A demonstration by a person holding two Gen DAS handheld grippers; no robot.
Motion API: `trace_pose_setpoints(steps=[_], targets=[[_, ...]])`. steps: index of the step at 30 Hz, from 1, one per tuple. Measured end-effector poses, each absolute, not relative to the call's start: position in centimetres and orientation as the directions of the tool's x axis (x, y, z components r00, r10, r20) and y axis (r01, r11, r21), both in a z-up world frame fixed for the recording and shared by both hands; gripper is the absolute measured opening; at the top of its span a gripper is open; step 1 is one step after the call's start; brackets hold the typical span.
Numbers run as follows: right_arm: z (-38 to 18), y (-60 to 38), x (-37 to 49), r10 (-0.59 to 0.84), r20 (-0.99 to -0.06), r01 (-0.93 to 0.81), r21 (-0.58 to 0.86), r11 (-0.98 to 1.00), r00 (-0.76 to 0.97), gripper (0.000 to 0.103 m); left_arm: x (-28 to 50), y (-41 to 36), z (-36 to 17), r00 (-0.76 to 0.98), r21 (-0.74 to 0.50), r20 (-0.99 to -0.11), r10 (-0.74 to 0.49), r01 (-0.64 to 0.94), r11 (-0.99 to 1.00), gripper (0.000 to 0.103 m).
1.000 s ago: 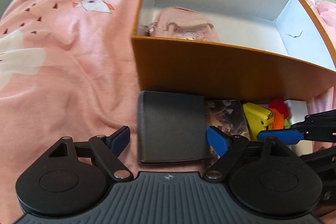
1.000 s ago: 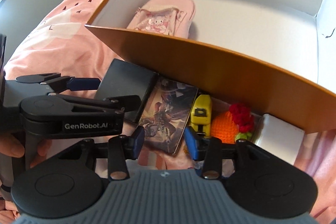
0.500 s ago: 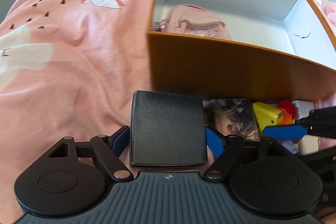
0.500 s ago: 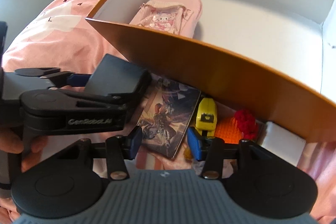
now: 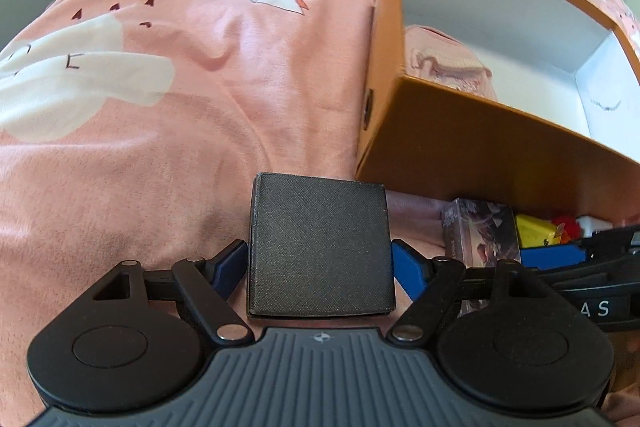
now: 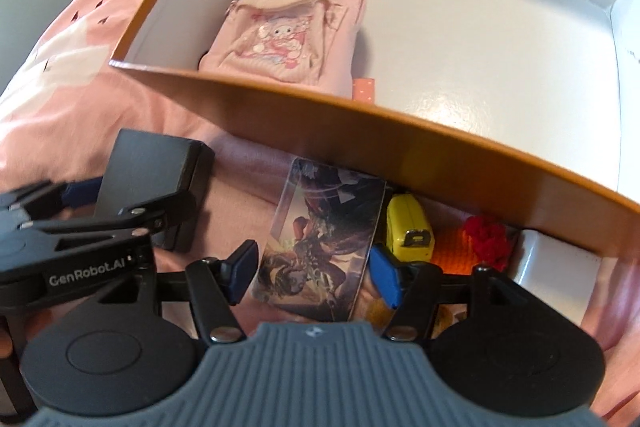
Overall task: Organize objects
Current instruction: 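Lift the black case and trading card and carry both over the box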
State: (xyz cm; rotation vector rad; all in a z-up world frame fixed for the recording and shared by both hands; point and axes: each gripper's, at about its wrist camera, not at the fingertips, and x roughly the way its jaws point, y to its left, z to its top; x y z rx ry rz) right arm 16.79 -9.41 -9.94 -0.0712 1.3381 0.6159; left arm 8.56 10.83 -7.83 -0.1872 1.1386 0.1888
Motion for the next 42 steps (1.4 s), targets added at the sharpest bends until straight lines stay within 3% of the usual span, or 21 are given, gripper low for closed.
trace_pose_setpoints(steps=[7,21,34,42], targets=[[-11.3,-10.0,17.1,0.367,-0.927,-0.356,0.318,0.879,0.077,0.063,8.7,11.3,-7.8,0.418,-0.076,-0.908,0.037,-0.249,0.965,0.089],[-8.1,-12.7,16.0,0.461,-0.881,-0.371,0.395,0.841,0.109,0.060,7.7,11.1,-5.9,0.470,-0.138,-0.883,-0.009,-0.240,0.961,0.089],[-2.0,-17.6,13.7,0.668,-0.742,-0.310,0.624,0.717,0.052,0.060,5.3,9.7,0.2,0.577,-0.254,-0.808,-0.119,-0.160,0.954,0.089],[2.7,-20.9,14.4,0.745,-0.645,-0.311,0.682,0.662,0.171,0.060,7.6,7.8,4.1,0.660,-0.266,-0.733,-0.166,-0.054,0.962,0.089]])
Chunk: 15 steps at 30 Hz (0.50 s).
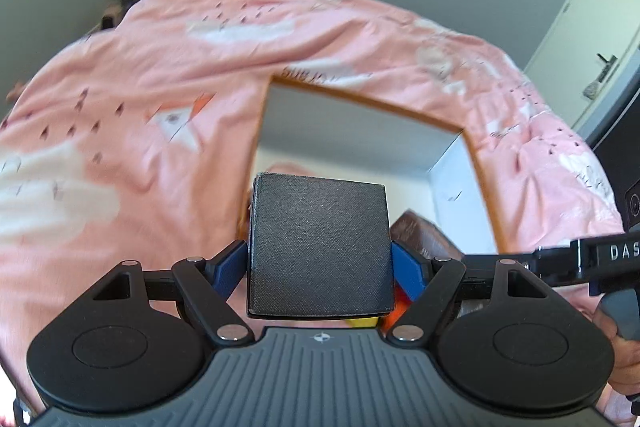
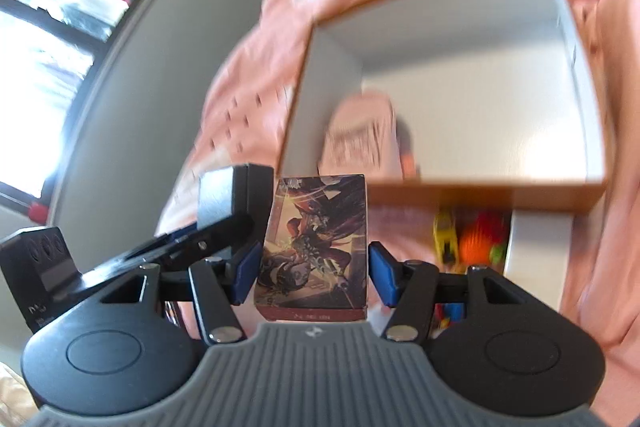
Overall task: Organize objects
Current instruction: 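Lift the black case and trading card and carry both over the box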
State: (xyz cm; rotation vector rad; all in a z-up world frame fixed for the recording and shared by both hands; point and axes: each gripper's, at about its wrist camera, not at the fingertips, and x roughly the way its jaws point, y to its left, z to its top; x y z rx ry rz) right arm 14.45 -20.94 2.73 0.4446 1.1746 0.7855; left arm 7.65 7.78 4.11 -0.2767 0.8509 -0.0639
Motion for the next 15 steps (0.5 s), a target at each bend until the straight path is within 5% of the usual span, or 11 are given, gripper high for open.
trace_pose_setpoints(steps=[15], targets=[[1.2,-21.5,23.3,0.641,-0.677,-0.217,0.607,0.764,0.362,0.060,19.5,5.7,0.9,0.621,-0.323,-0.739,-0.262,0.015,0.946,0.089]])
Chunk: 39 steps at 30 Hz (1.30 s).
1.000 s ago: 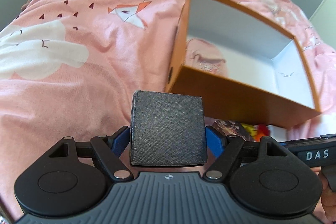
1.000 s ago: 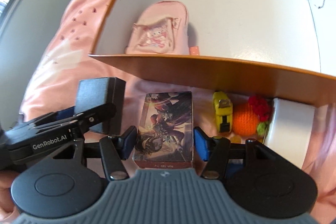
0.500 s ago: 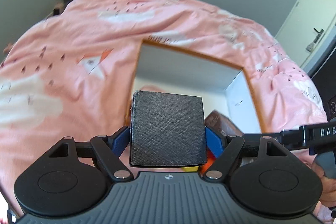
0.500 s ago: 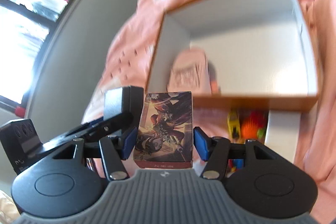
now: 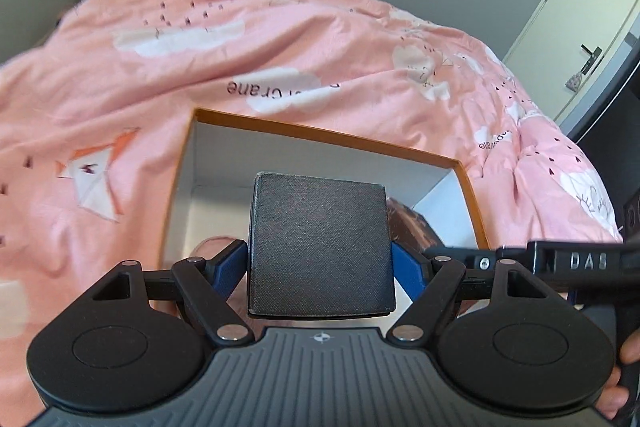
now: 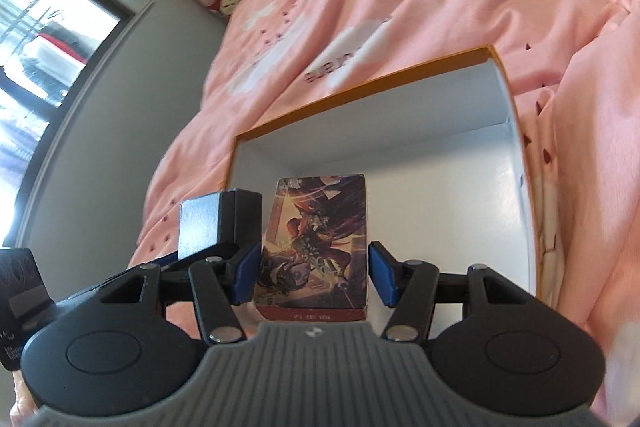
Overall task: Organize objects
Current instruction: 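Lift the black case and trading card and carry both over the box, then lower the black case and trading card into the box and release them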
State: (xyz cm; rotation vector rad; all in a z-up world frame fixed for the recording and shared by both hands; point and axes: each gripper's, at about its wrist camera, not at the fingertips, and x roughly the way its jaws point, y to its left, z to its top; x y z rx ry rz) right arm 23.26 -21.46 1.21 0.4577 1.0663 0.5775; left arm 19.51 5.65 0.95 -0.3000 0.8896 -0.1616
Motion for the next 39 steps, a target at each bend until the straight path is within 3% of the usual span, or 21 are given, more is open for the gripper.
trace_pose_setpoints(steps=[6,12,18,29,39], targets=[[-1.3,-21.0,26.6,0.601,-0.719,-0.175,0.580,0.796,0.350,0.060,23.8,6.1,-1.3,0.553,-0.322,-0.782,-0.288,0.038,0.946,0.089],[-3.0,-19.8,29.6,0.572,-0.749,-0.151,0.556,0.817,0.334,0.060,27.0,6.3,-3.4,0.498,-0.239,-0.838,-0.223,0.032,0.970,0.089],[-4.6,-18.8,31.4,0.548,-0.774,-0.147,0.530,0.835,0.318,0.060,28.4,5.6,-3.4,0.521,-0.184,-0.836,-0.172,0.029,0.982,0.089],[-6.1,-19.1,31.9,0.530,-0.793,-0.116,0.521,0.845,0.299,0.060,28.9,1.3,-5.7,0.524,0.119,-0.850,0.056,0.087,0.989,0.089],[-6.5,-18.8,32.0,0.504,-0.807,-0.140,0.485,0.863,0.308,0.060,29.2,0.9,-7.3,0.512,0.173,-0.854,0.093,0.111,0.979,0.092]])
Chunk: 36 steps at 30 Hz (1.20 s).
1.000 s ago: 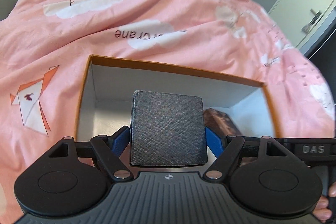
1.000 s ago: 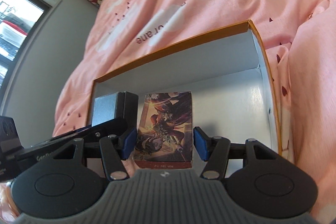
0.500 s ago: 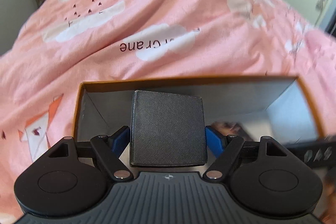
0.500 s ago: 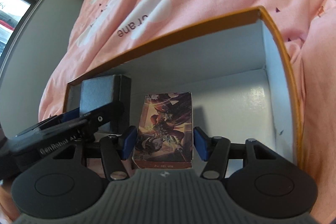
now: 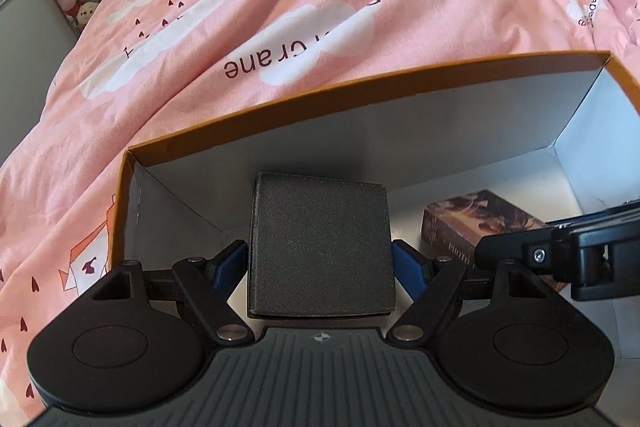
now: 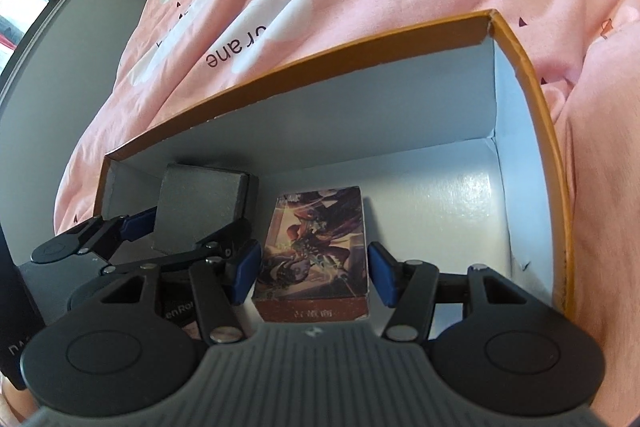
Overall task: Organize objects
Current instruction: 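Lower the black case and trading card into the box and release them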
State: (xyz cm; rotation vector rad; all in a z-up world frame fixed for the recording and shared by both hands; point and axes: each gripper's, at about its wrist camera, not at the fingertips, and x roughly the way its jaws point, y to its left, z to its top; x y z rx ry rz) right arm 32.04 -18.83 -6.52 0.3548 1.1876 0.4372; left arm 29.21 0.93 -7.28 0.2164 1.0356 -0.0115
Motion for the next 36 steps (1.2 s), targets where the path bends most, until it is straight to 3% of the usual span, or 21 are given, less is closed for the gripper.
trace_pose_setpoints(steps=[15,19,23,29,33,36], targets=[[-6.5,-18.8,32.2,0.499,-0.808,-0.146,0.478,0.866,0.313,0.060,27.8,1.0,-5.8,0.563,0.153,-0.822,0.081,0.082,0.985,0.092],[-6.6,-18.8,32.3,0.496,-0.807,-0.131,0.481,0.867,0.320,0.060,25.6,1.5,-4.1,0.636,0.149,-0.768,0.081,0.054,0.987,0.089],[-6.5,-18.2,32.3,0.473,-0.818,-0.141,0.453,0.880,0.328,0.060,23.4,3.9,-2.4,0.704,0.040,-0.708,0.055,-0.038,0.998,0.089],[-6.8,-16.4,32.3,0.419,-0.849,-0.154,0.389,0.908,0.324,0.060,22.3,7.8,0.2,0.767,-0.011,-0.627,0.138,-0.186,0.983,0.089],[-7.4,-14.7,32.8,0.392,-0.870,-0.159,0.359,0.919,0.300,0.060,22.9,10.1,-0.1,0.727,-0.059,-0.674,0.131,-0.230,0.971,0.088],[-8.1,-13.9,33.5,0.384,-0.879,-0.152,0.354,0.923,0.283,0.060,23.0,11.3,-1.0,0.696,-0.117,-0.713,0.089,-0.242,0.963,0.079]])
